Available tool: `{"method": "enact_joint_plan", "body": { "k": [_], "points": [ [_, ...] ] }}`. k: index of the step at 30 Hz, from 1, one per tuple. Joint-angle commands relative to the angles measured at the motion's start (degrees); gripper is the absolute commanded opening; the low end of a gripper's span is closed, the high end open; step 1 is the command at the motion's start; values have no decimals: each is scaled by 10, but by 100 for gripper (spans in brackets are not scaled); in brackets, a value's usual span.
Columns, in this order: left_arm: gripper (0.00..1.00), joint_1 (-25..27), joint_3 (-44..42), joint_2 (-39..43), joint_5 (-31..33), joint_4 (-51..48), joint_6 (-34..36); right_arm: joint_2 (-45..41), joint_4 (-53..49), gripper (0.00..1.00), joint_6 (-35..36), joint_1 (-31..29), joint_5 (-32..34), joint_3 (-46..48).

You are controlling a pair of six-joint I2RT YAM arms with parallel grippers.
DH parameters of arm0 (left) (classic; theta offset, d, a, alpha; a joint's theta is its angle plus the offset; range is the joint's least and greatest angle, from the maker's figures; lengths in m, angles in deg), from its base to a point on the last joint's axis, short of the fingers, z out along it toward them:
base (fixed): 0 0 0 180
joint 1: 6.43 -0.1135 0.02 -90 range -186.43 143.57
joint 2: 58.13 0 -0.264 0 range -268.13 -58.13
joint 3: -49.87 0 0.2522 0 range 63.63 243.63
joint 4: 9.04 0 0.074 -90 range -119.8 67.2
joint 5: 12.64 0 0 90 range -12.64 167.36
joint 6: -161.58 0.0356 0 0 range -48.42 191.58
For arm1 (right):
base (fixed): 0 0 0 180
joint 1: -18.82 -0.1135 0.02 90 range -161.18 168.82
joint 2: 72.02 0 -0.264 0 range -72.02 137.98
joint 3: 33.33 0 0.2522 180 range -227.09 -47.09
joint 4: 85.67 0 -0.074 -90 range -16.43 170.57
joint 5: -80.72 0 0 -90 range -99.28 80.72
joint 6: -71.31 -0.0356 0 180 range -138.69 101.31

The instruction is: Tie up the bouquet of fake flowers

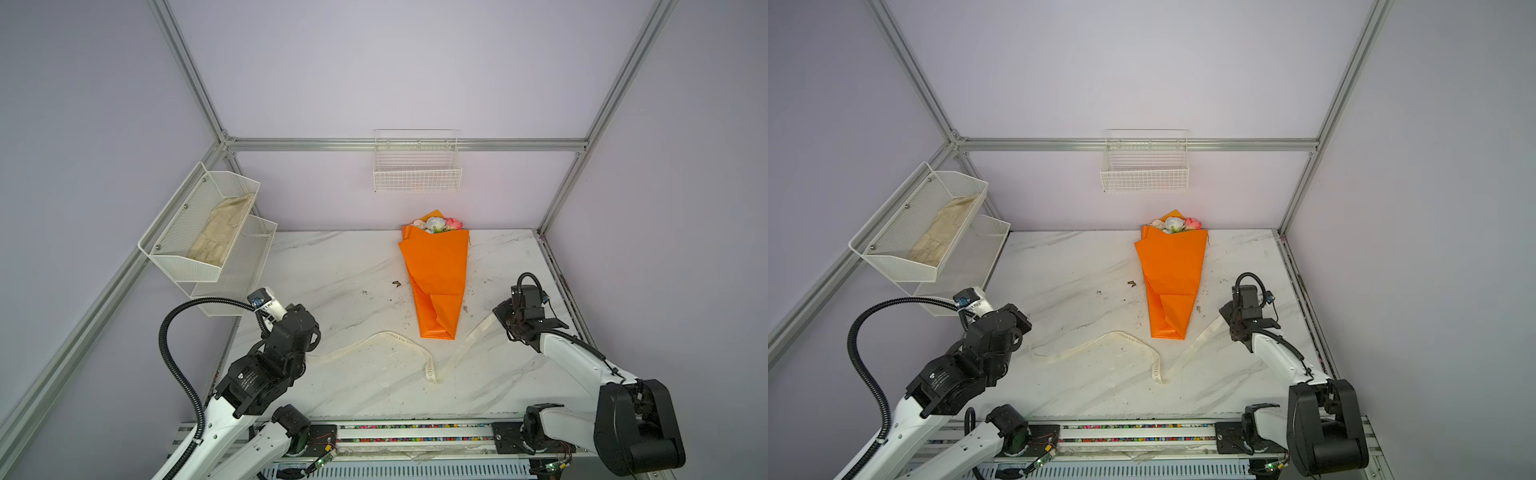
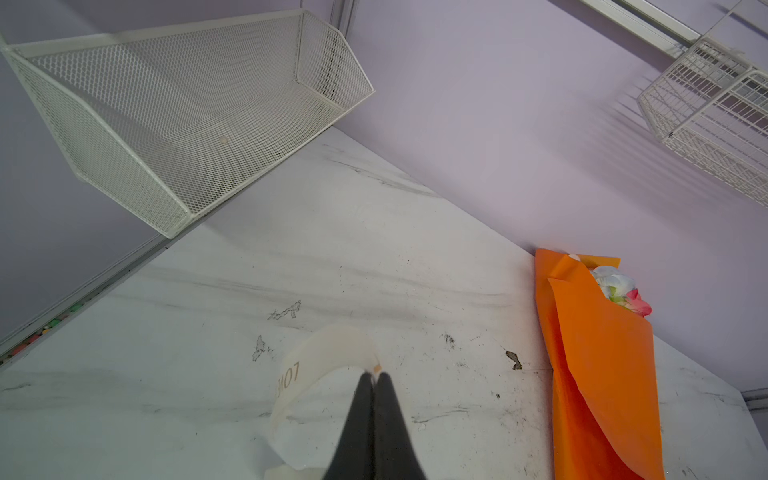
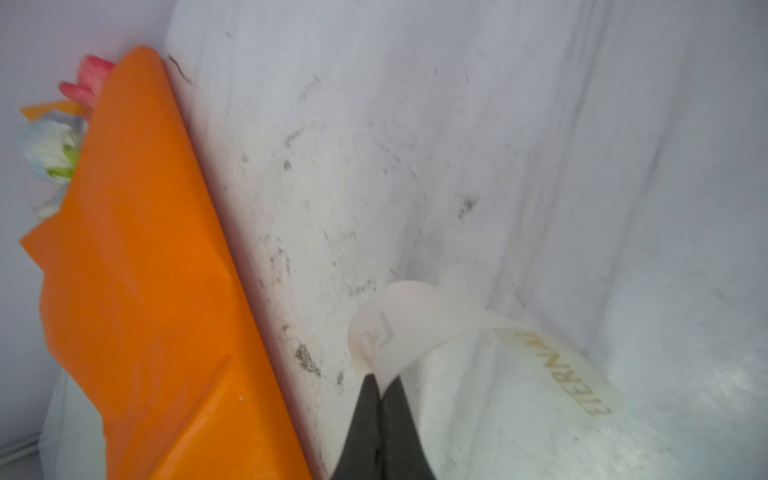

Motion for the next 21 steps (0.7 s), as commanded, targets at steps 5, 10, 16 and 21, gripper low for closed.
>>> {"method": "enact_joint_plan", "body": {
  "k": [5,10,16,21],
  "points": [
    [0,-12,-4,-8,25,-12,1,-52,-65,0,140,186,36,-76],
    [0,-113,-23,-16,-110,26,24,-29,-89,0,137,258,45,-130],
    [0,-281,-14,-95,-249,32,57,-20,-70,0,101,286,78,-146],
    [0,-334,-6,-191,-271,73,68,27,-41,0,104,286,101,-156]
  ]
}}
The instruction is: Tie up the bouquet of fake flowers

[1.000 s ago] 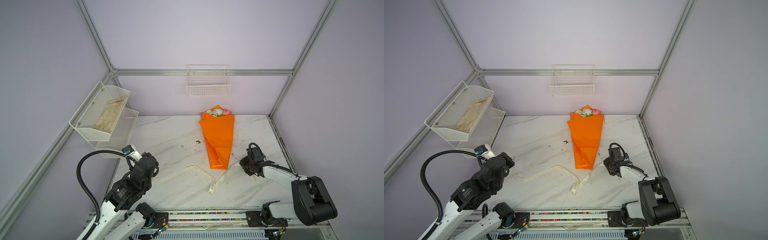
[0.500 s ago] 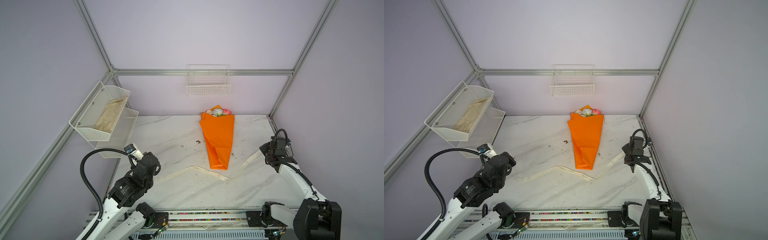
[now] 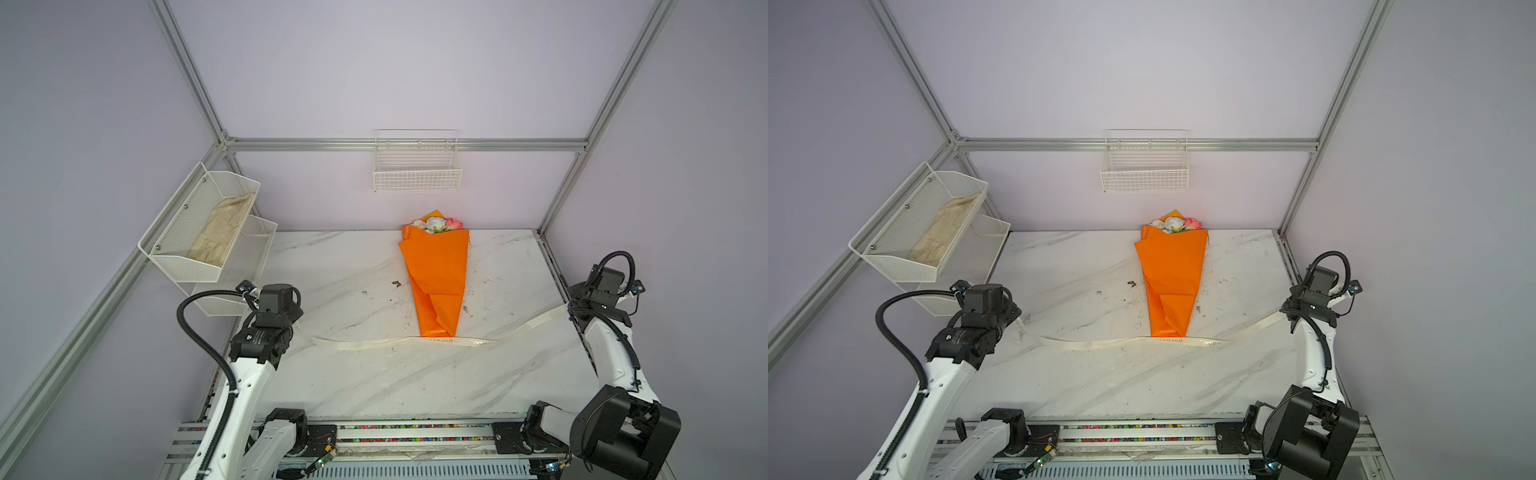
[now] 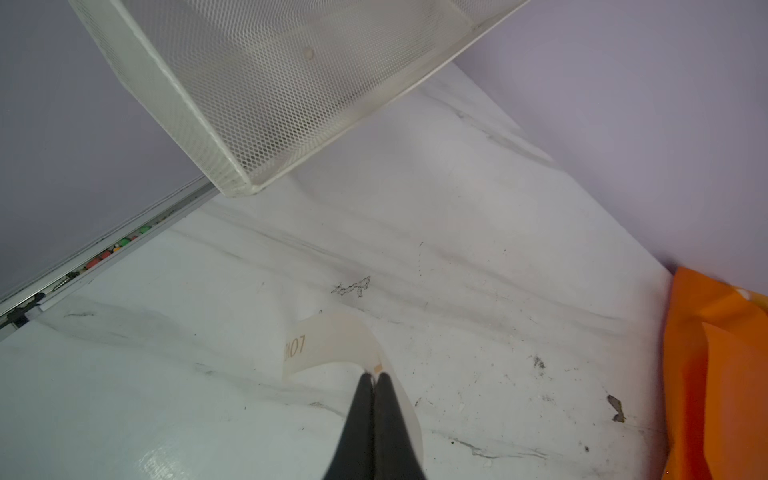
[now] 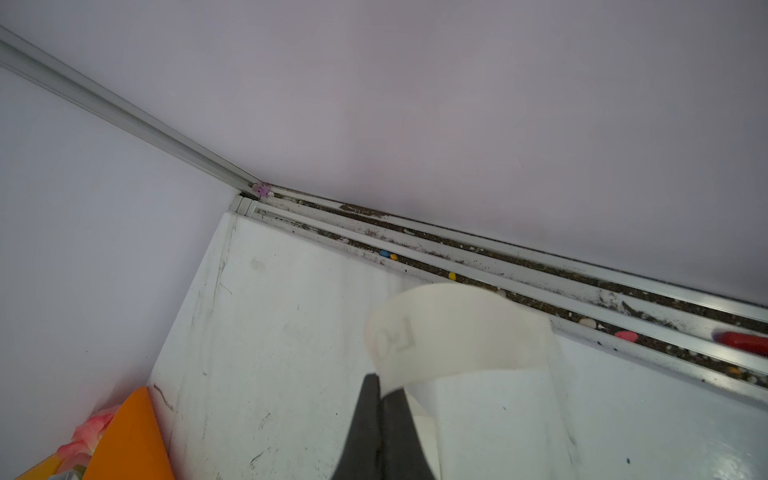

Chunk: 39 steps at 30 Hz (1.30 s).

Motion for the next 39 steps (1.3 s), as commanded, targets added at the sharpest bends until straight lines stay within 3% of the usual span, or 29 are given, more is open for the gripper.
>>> {"method": "enact_joint_plan", "body": {
  "k": [1,3,6,13,16,21,25,27,29,33,37,39],
  "points": [
    [0,-15,1,-47,-19,44,31,29,20,0,-1,2,32,-14],
    [0,-17,23,-92,20,32,34,50,35,0,17,2,72,-17],
    [0,-27,54,-156,58,15,30,102,42,0,34,2,81,-38],
    [0,-32,118,-302,123,-18,43,155,58,0,72,-8,64,-53],
    [0,-36,129,-334,196,-29,47,163,62,0,87,-21,61,-47],
    [0,-48,161,-369,198,-30,87,182,74,0,90,-39,49,-29],
    [0,-55,206,-397,306,-63,131,190,72,0,92,-40,46,-24],
    [1,-40,240,-406,331,-98,131,187,71,0,93,-40,60,-21],
    [0,-23,251,-410,398,-113,135,181,75,0,94,-40,67,-15],
    [0,-30,217,-406,403,-49,212,169,74,0,96,-40,66,-8],
    [1,-35,223,-435,335,-75,197,172,82,0,101,-40,69,-6],
    [7,-35,221,-448,314,-78,193,181,78,0,108,-40,69,-16]
  ]
}}
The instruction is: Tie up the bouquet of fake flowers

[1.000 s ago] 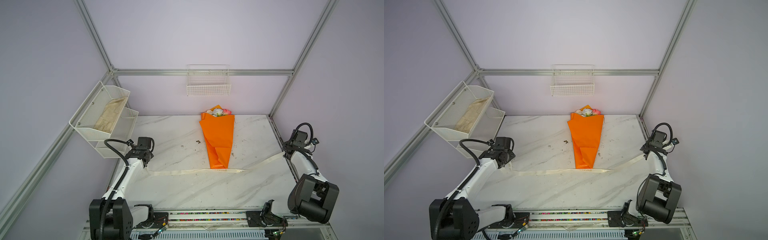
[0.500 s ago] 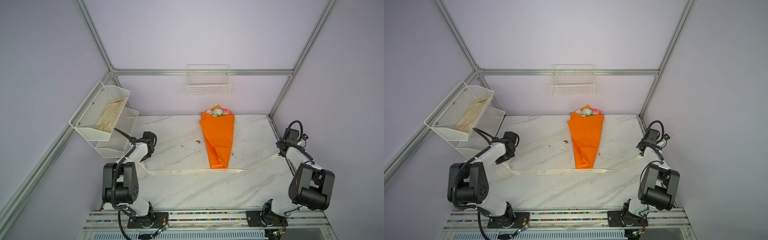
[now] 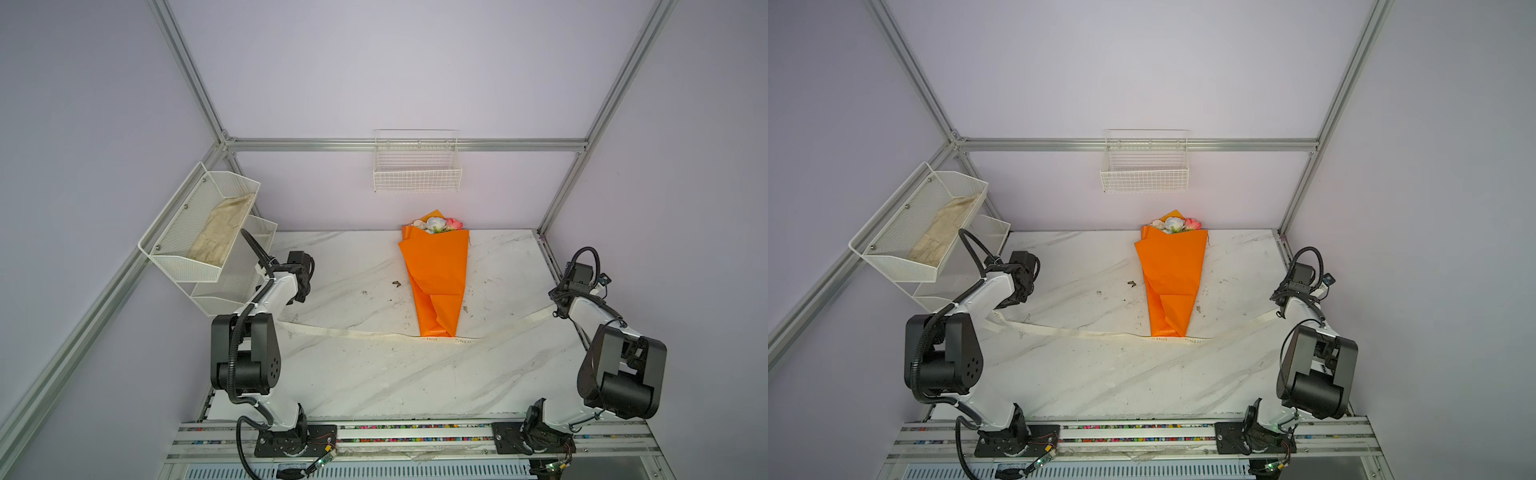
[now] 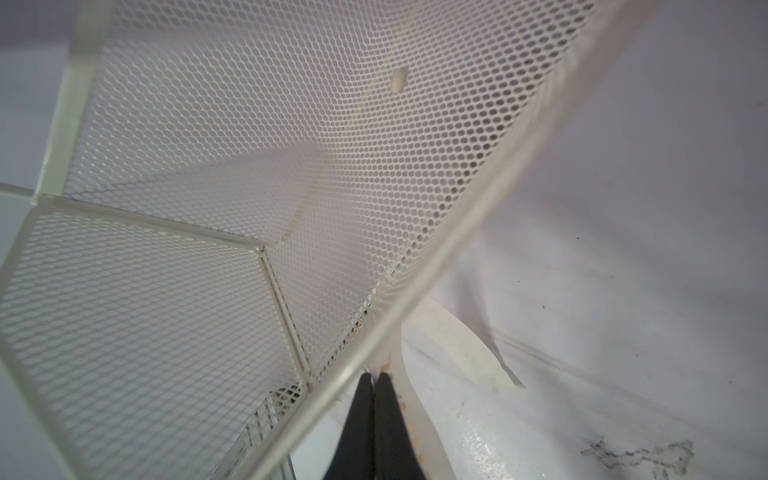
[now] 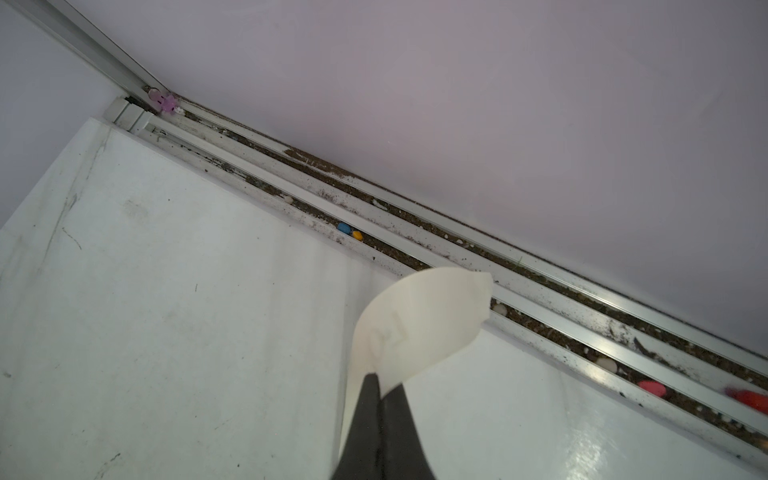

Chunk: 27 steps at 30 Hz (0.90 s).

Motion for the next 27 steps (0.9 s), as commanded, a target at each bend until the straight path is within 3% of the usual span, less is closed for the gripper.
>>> {"method": "enact_joint_plan", "body": {
  "k": [1,4,5,6,12,15,19,21,23,27],
  "points": [
    [14,-2,30,-21,-22,-9,-3,6,5,0,12,-1,13,-12],
    [39,-2,44,-29,-55,-23,-14,21,6,1,23,0,-13,-24],
    [50,-1,48,-25,-77,-23,-13,25,6,8,31,0,-34,-30],
    [56,0,51,-20,-89,-22,-15,29,2,15,34,-1,-48,-35],
    [72,23,88,7,-175,-24,-8,30,-45,43,26,-2,-30,-82],
    [77,45,103,19,-231,-25,-10,13,-49,46,33,-5,-60,-93],
    [78,92,108,31,-380,15,-9,32,-34,45,46,-13,-277,-104],
    [79,114,95,32,-507,77,-2,54,-10,45,58,-41,-384,-105],
    [82,133,71,26,-636,166,-21,82,17,46,58,-93,-421,-110],
    [92,162,60,-21,-787,306,-90,151,66,49,43,-172,-471,-136]
  ]
}}
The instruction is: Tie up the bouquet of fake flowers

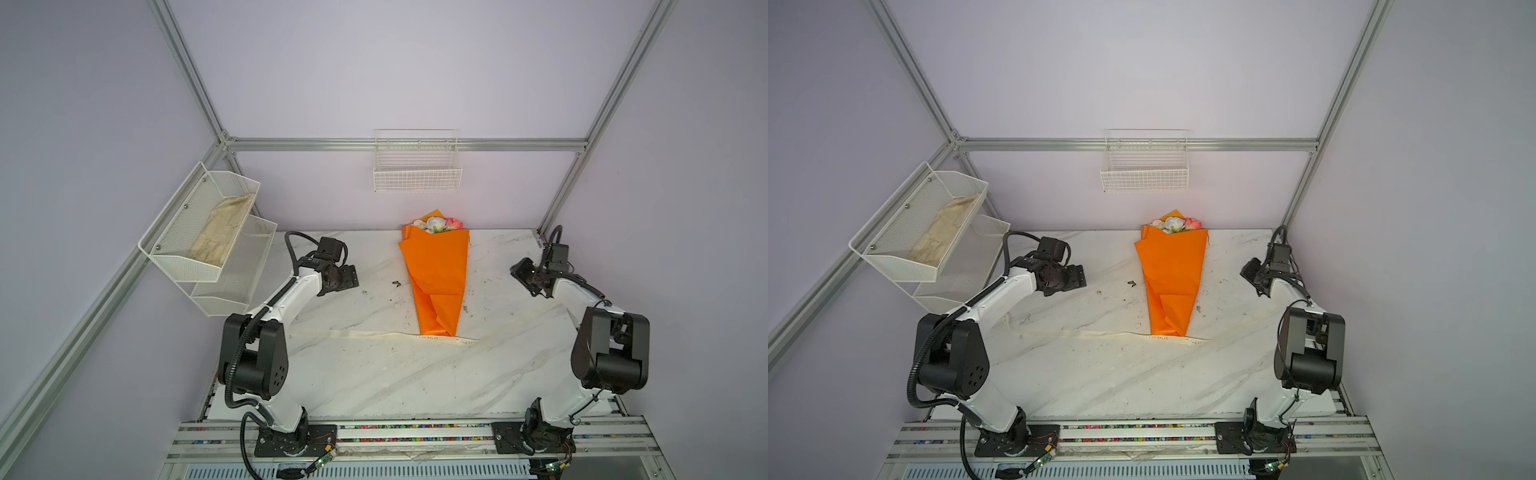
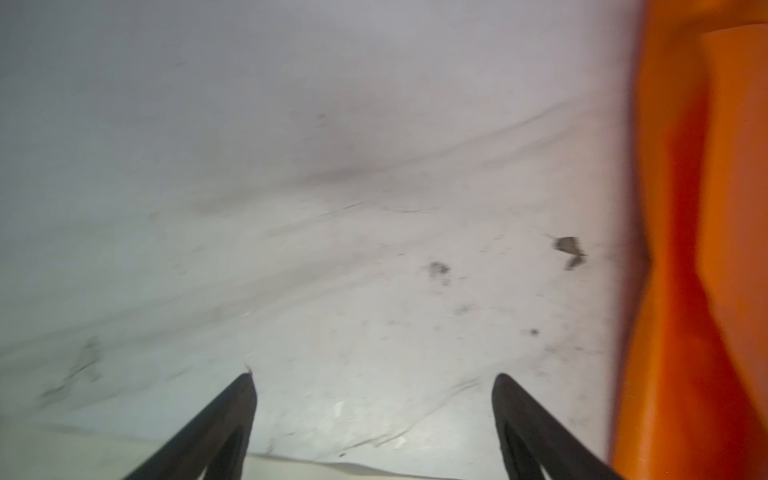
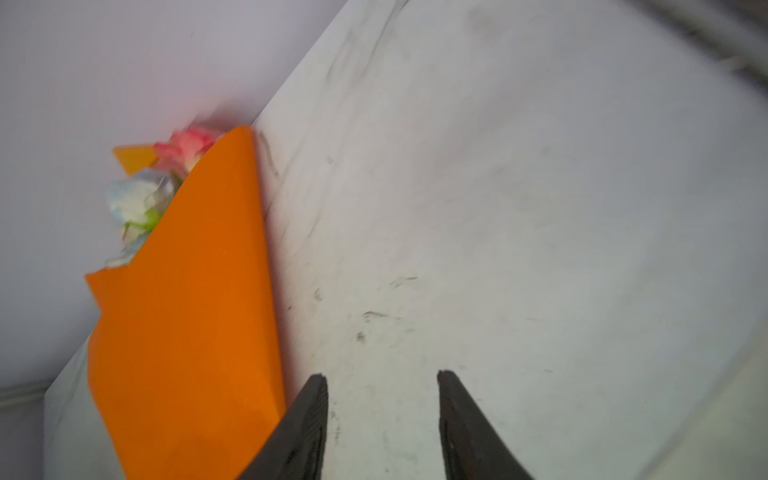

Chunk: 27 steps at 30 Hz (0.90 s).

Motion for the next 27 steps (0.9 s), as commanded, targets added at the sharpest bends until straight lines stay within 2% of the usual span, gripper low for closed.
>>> {"method": "enact_joint_plan", "body": {
  "k": [1,3,8,13,20,25,27],
  "points": [
    [95,20,8,-42,-207,169,-69,53,53,50,-11,-51,-107,-21],
    [100,32,24,-79,-249,220,-95,87,77,53,-20,-68,-126,-37],
    [100,50,93,-175,-285,258,-126,165,109,58,-36,-81,-161,-83],
    [100,59,144,-254,-341,321,-179,217,125,60,-48,-82,-184,-115],
    [100,71,192,-334,-373,391,-241,277,137,61,-55,-81,-208,-152],
    [100,75,247,-391,-370,400,-264,300,134,61,-47,-81,-218,-170],
    [97,77,279,-422,-369,398,-274,310,136,61,-44,-81,-222,-176]
  ]
}}
